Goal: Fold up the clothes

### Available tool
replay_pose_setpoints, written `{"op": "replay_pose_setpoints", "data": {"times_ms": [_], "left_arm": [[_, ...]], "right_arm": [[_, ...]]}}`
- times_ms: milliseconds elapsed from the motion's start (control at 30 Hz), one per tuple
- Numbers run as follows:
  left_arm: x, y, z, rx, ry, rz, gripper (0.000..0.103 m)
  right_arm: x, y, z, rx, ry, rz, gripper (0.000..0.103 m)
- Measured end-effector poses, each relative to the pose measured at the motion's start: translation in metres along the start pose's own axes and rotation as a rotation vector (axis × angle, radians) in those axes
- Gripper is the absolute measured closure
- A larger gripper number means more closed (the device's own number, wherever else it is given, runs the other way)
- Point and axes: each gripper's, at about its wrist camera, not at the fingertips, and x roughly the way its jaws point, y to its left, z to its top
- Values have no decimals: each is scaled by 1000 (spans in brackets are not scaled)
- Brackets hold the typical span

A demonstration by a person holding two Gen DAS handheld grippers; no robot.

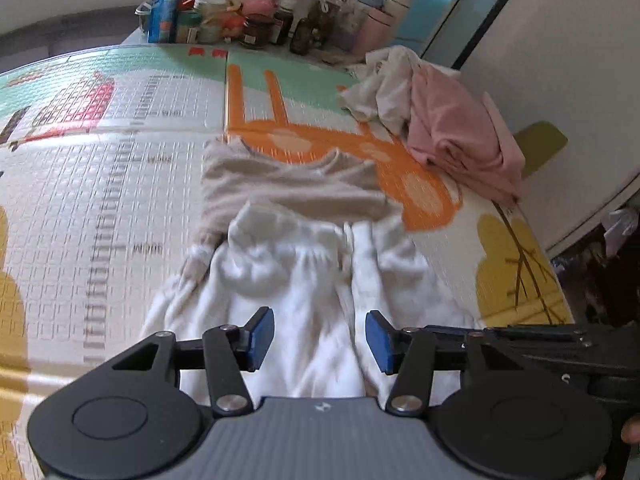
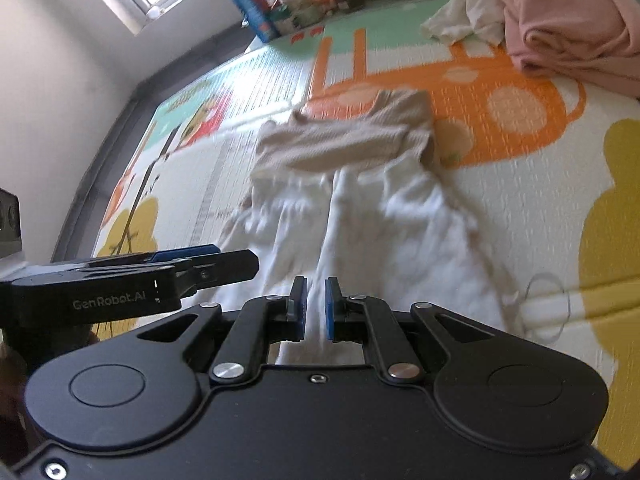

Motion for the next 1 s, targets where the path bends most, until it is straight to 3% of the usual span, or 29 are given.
{"op": "replay_pose_setpoints", "data": {"times_ms": [233, 567, 1000], "left_arm": [[-23, 18, -39, 3, -70, 141, 49], [-25, 51, -57, -17, -69, 179, 44], [-1, 61, -57, -38, -28, 193, 36]], "right_arm": [[-19, -31, -28, 92, -33, -64, 90], [-32, -81, -47, 162, -54, -166, 78], [-8, -86, -50, 168, -20, -175, 75]]}}
